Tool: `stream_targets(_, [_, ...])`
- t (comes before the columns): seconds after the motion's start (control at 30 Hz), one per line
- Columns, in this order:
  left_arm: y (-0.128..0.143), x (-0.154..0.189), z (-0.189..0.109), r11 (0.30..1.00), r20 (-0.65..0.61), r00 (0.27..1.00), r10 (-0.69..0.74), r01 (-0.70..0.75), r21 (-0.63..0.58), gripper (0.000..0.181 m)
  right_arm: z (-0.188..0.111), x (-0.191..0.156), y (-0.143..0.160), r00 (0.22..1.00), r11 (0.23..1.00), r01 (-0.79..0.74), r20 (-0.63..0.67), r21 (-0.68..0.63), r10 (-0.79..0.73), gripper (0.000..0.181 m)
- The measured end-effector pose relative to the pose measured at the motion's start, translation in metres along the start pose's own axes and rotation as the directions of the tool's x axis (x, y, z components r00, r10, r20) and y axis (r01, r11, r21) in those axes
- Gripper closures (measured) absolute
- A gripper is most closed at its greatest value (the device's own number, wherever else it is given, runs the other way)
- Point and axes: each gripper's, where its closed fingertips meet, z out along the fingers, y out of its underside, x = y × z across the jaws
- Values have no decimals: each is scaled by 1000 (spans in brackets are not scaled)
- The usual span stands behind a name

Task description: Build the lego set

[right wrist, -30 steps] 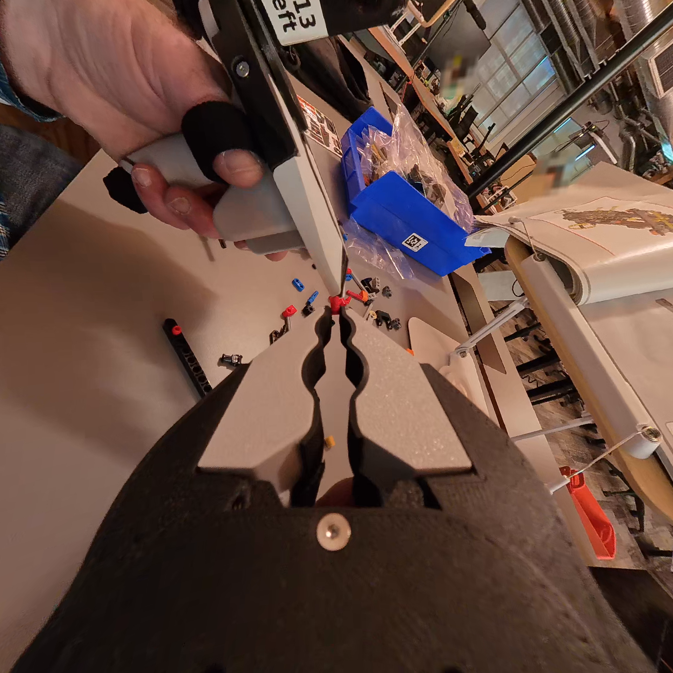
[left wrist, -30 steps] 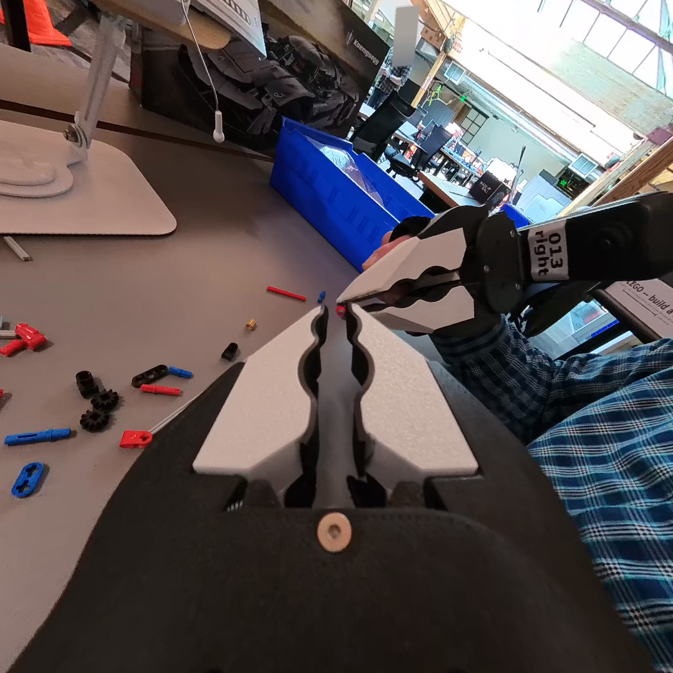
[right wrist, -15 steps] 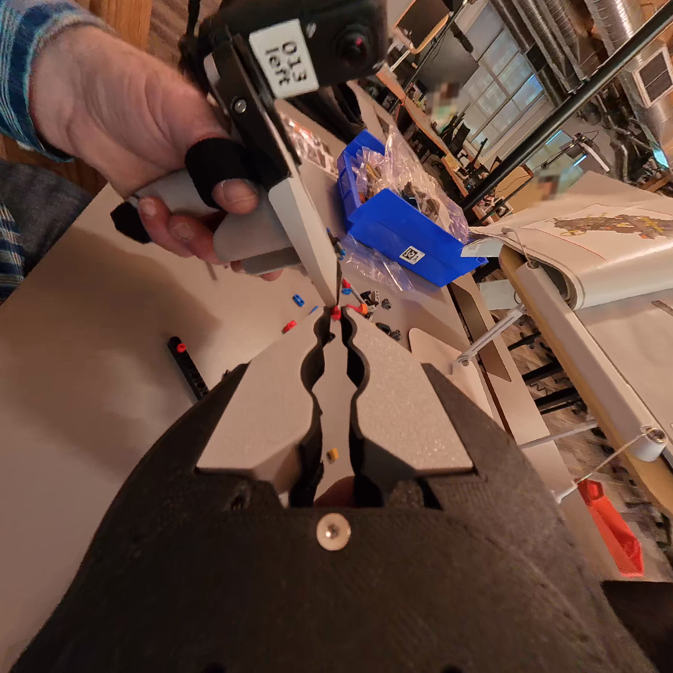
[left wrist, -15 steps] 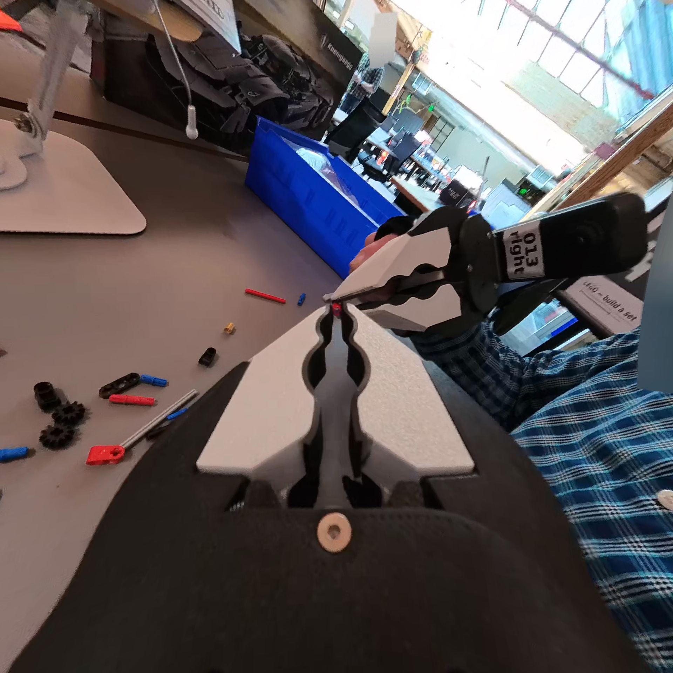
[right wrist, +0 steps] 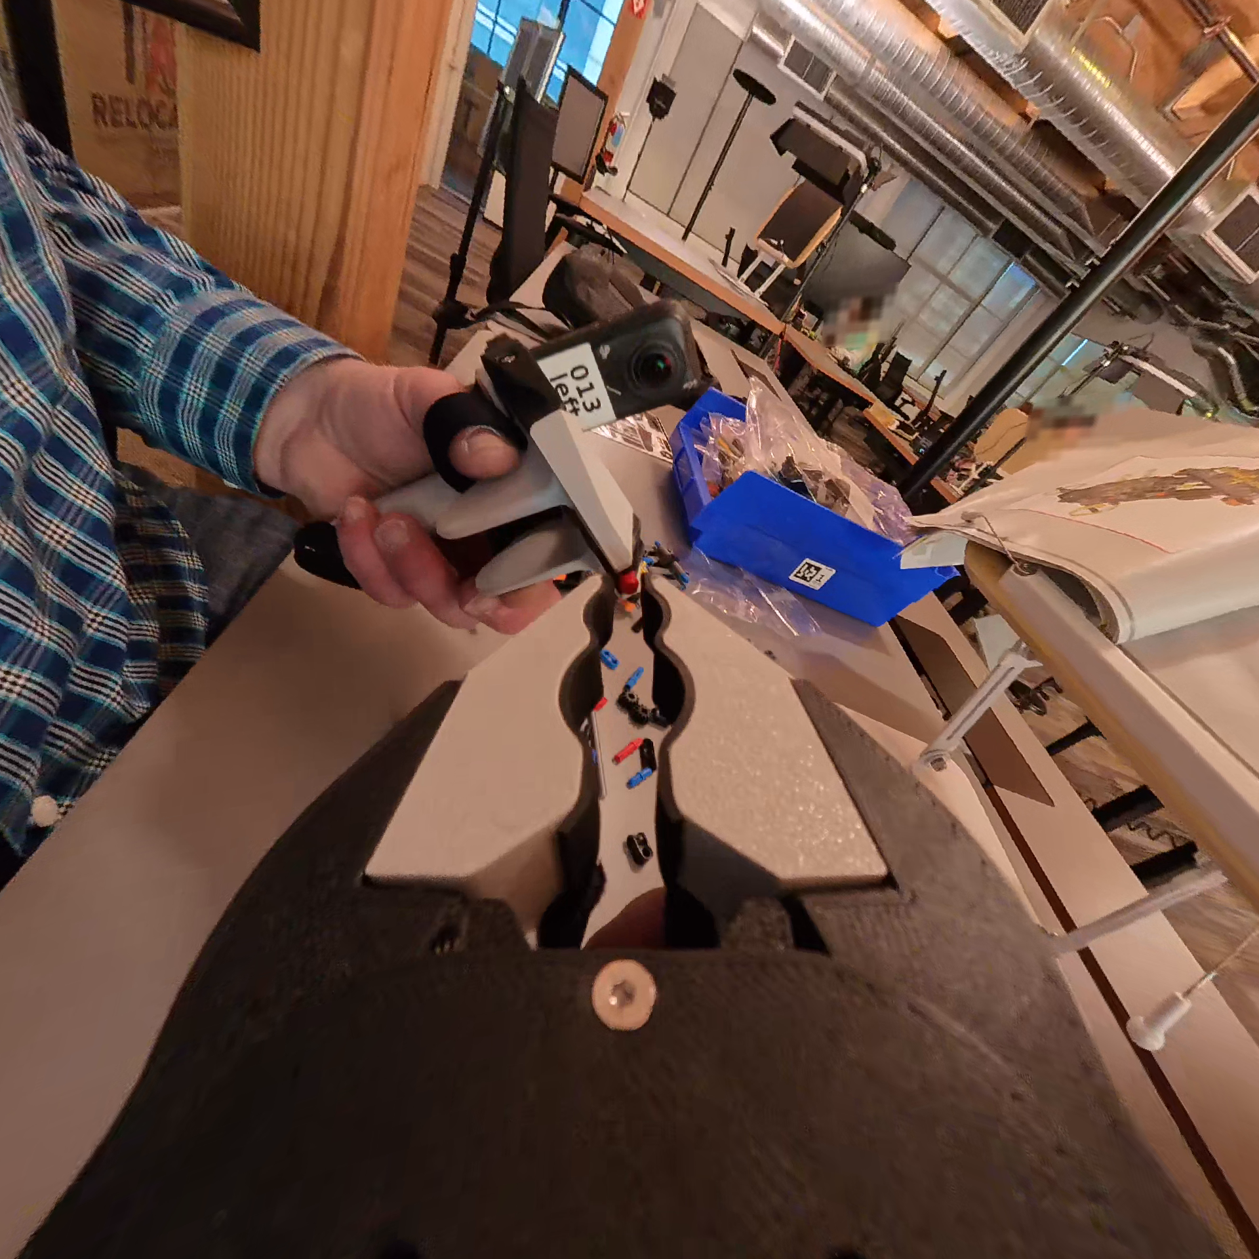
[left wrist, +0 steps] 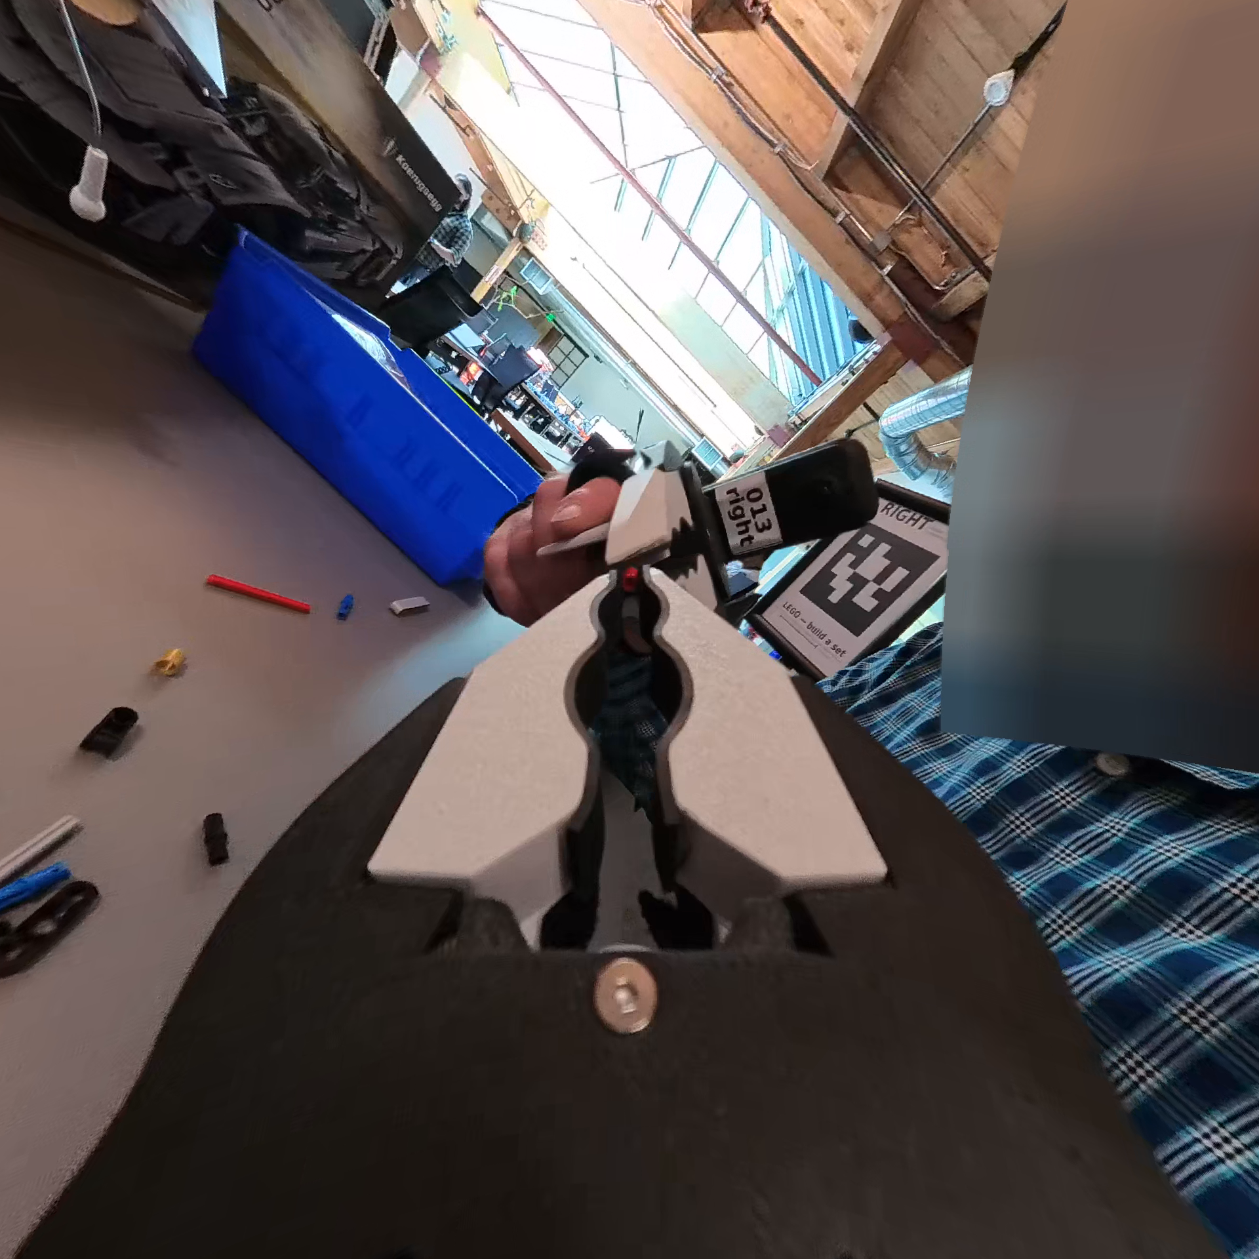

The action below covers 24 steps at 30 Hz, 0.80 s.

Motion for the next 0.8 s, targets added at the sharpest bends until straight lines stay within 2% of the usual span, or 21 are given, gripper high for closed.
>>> stream_targets(0.8, [2,11,1,996,-139,987,-82,88,34,179,0,-4,-11,998,998,-46,35,52,44,177])
